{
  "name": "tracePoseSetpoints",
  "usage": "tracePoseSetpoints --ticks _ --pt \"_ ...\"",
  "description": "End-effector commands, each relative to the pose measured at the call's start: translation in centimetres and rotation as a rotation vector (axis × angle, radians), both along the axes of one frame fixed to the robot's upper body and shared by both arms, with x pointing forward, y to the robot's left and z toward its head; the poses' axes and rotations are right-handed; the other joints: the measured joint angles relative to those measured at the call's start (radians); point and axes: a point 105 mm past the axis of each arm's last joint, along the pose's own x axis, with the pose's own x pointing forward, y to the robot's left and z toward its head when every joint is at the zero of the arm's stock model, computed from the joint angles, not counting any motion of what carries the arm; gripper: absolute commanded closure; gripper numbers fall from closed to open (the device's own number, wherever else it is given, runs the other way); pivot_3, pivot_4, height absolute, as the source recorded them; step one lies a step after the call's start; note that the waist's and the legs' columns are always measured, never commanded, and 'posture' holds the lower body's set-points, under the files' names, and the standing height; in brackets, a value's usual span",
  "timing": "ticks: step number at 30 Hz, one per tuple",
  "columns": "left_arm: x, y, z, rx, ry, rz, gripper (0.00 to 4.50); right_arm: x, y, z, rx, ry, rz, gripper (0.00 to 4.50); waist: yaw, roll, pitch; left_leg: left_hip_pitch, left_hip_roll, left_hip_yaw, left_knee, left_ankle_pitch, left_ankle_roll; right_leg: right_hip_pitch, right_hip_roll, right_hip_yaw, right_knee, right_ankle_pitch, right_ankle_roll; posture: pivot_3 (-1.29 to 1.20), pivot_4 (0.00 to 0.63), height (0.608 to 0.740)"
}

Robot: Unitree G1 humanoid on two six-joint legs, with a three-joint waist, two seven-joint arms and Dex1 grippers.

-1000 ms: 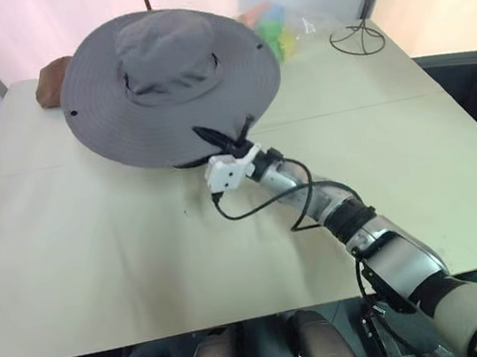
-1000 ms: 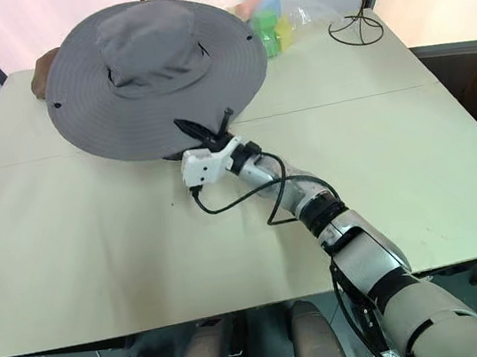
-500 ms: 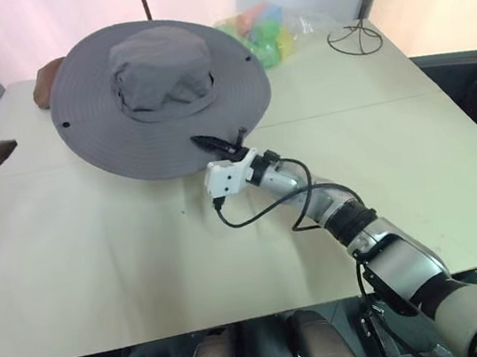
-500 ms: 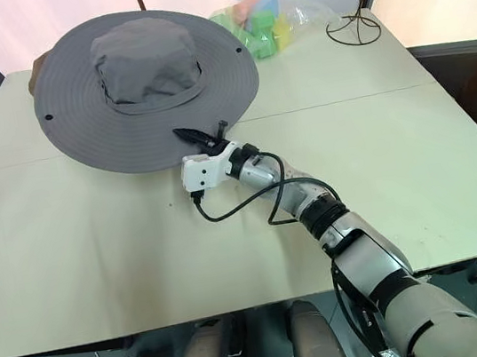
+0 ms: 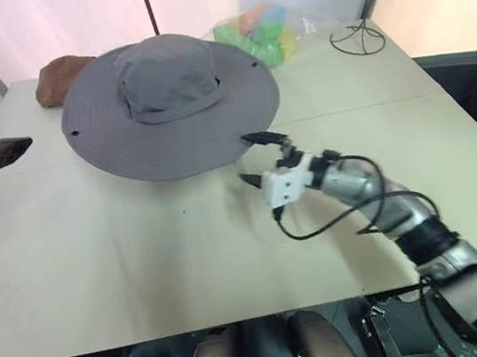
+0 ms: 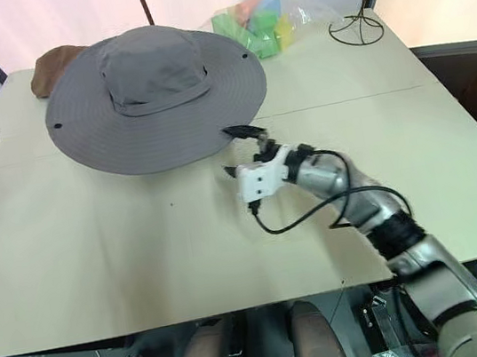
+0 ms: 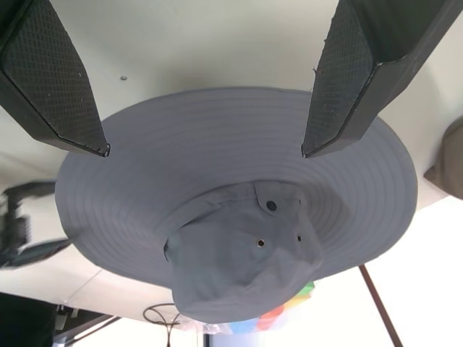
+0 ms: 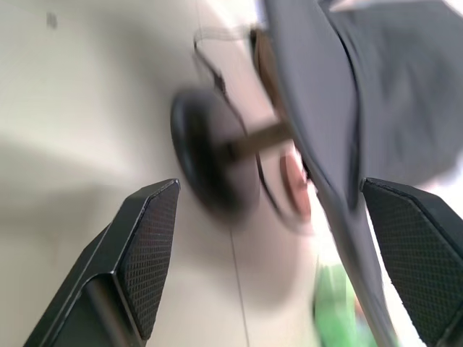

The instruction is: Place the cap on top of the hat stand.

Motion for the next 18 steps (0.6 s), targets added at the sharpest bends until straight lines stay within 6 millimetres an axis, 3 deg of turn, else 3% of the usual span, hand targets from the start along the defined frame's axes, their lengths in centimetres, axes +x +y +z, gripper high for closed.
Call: tracePoseSetpoints --ticks 1,5,11,14,18 --pt "-0.1 0.2 0.8 0.02 -0.037 0.0 0.0 -1.9 -1.5 2.7 0.083 0.137 0.039 0.42 -0.002 0.0 0.0 0.0 0.0 0.0 0.0 0.0 0.0 0.0 0.0 0.0 0.0 0.0 0.0 0.0 0.15 0.735" --pt "-0.2 0.9 0.7 0.036 -0.031 0.015 0.0 -3.4 -5.2 7.1 0.215 0.456 0.058 0.42 0.0 0.001 0.001 0.0 0.001 0.0 0.001 -0.001 0.002 0.001 -0.001 0.0 -0.001 0.0 -0.001 0.0 0.15 0.735" --pt "-0.9 1.5 0.8 0.051 -0.032 0.021 0.0 -3.4 -10.8 14.1 0.341 0.707 -0.029 0.42 -0.001 0.002 0.002 0.0 0.001 0.001 0.0 -0.002 0.003 0.002 -0.004 -0.002 -0.003 -0.001 -0.003 0.0 0.15 0.735" --pt "-1.5 1.8 0.9 0.057 -0.032 0.023 0.0 -3.4 -12.4 15.3 0.351 0.784 -0.061 0.42 -0.001 0.002 0.002 0.0 0.0 0.002 -0.002 -0.003 0.004 0.001 -0.006 -0.002 -0.005 -0.002 -0.005 0.0 0.15 0.735" --pt "-2.2 2.1 1.1 0.055 -0.031 0.031 0.0 -2.8 -13.0 16.1 0.375 0.793 -0.061 0.42 -0.004 0.003 0.002 -0.003 0.0 0.005 -0.004 -0.003 0.004 -0.003 -0.007 -0.001 -0.006 -0.002 -0.004 0.0 0.15 0.735"
